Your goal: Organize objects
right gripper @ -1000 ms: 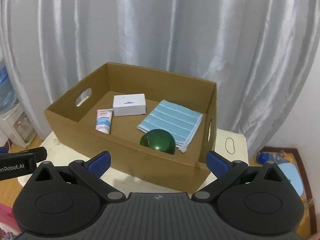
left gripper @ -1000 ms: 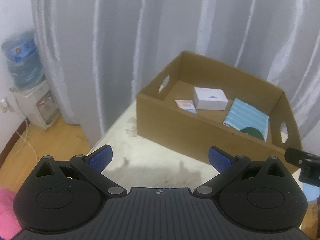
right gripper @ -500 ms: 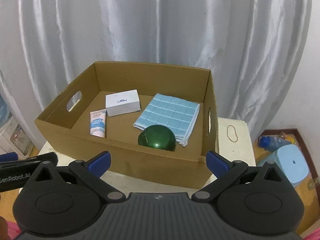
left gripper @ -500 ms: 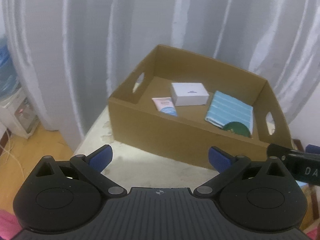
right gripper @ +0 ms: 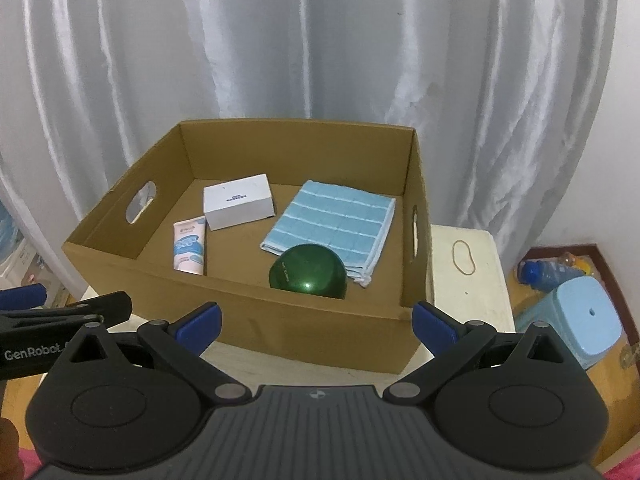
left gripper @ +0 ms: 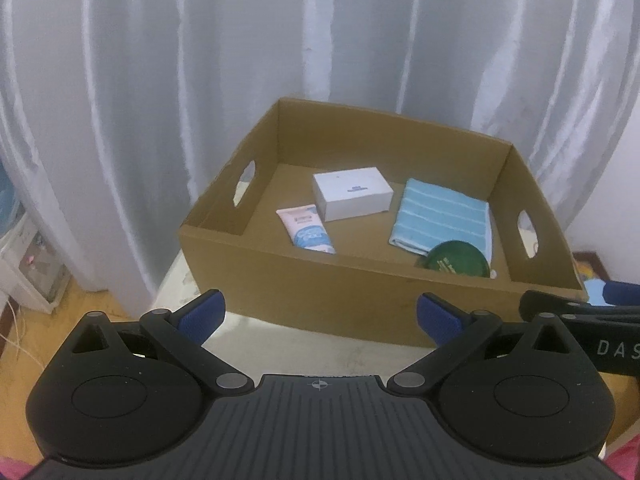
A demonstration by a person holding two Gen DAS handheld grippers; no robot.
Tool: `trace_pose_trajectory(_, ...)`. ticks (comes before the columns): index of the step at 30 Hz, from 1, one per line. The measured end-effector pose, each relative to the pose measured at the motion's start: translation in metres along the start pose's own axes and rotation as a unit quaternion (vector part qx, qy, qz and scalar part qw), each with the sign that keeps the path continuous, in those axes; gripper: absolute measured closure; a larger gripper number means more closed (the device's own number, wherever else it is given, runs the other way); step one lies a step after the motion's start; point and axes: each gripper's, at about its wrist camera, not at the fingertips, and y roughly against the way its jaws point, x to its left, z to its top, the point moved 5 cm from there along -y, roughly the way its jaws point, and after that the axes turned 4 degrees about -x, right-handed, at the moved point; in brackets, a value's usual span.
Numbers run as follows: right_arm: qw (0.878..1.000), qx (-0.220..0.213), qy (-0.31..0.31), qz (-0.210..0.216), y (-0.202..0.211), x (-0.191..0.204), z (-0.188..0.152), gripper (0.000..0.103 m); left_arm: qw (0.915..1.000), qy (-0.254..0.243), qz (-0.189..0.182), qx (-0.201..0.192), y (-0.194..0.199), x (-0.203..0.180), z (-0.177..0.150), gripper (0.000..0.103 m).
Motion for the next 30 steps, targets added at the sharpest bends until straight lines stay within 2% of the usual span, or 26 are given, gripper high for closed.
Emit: trace_pose_trajectory(30, 0.999, 0.015, -0.03, 0.0, -0.008, -0.008, 0.002, 0.0, 0.9998, -0.018, -0.009, 0.0, -0.006, -0.012, 0.006, 0.0)
